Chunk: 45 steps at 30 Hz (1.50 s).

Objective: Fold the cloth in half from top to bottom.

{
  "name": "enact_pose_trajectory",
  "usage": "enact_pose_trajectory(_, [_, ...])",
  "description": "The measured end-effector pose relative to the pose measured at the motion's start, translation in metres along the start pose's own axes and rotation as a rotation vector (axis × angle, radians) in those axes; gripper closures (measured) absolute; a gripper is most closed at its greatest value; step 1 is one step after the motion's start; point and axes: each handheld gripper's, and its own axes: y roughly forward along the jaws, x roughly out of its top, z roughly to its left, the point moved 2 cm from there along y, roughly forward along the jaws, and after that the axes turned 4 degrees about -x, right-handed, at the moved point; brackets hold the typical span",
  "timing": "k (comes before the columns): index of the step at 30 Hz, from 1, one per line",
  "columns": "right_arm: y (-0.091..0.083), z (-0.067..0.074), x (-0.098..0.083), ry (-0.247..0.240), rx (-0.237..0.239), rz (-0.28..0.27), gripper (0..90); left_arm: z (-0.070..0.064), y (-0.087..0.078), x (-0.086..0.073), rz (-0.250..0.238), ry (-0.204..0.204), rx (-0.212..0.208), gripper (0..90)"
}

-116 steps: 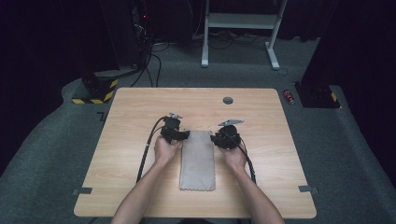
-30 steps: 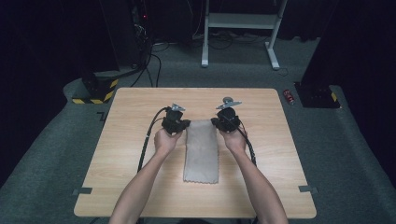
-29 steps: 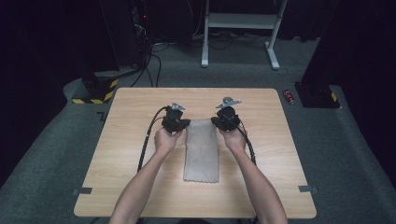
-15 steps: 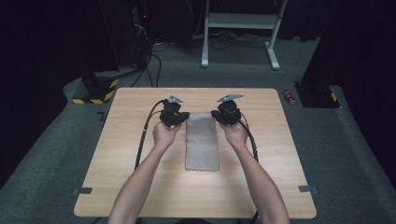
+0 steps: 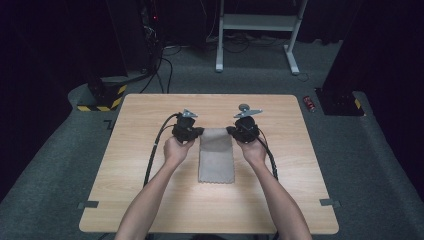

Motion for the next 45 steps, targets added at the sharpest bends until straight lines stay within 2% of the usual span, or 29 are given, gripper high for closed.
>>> enact_pose_trajectory(13, [0.008, 0.002, -0.022, 0.015, 0.023, 0.034, 89.0, -0.004, 0.012, -0.019, 0.037, -0.008, -0.018, 89.2])
enact_pose_trajectory(23, [0.008, 0.005, -0.038, 0.018, 0.036, 0.047, 89.0, -0.013, 0.011, -0.029, 0.054, 0.035, -0.013, 89.2])
enact_pose_trajectory(30, [0.009, 0.009, -0.046, 0.013, 0.045, 0.054, 89.0, -0.015, 0.012, -0.036, 0.058, 0.018, -0.021, 89.2])
enact_pose_trajectory(36, [0.008, 0.010, -0.051, 0.020, 0.053, 0.056, 89.0, -0.017, 0.009, -0.040, 0.054, 0.029, -0.026, 89.2])
enact_pose_trajectory(40, [0.007, 0.011, -0.053, 0.023, 0.062, 0.051, 89.0, -0.017, 0.008, -0.043, 0.046, 0.020, -0.030, 89.1])
enact_pose_trajectory(45, [0.003, 0.014, -0.053, 0.012, 0.067, 0.042, 88.9, -0.019, 0.004, -0.045, 0.041, 0.023, -0.032, 89.1])
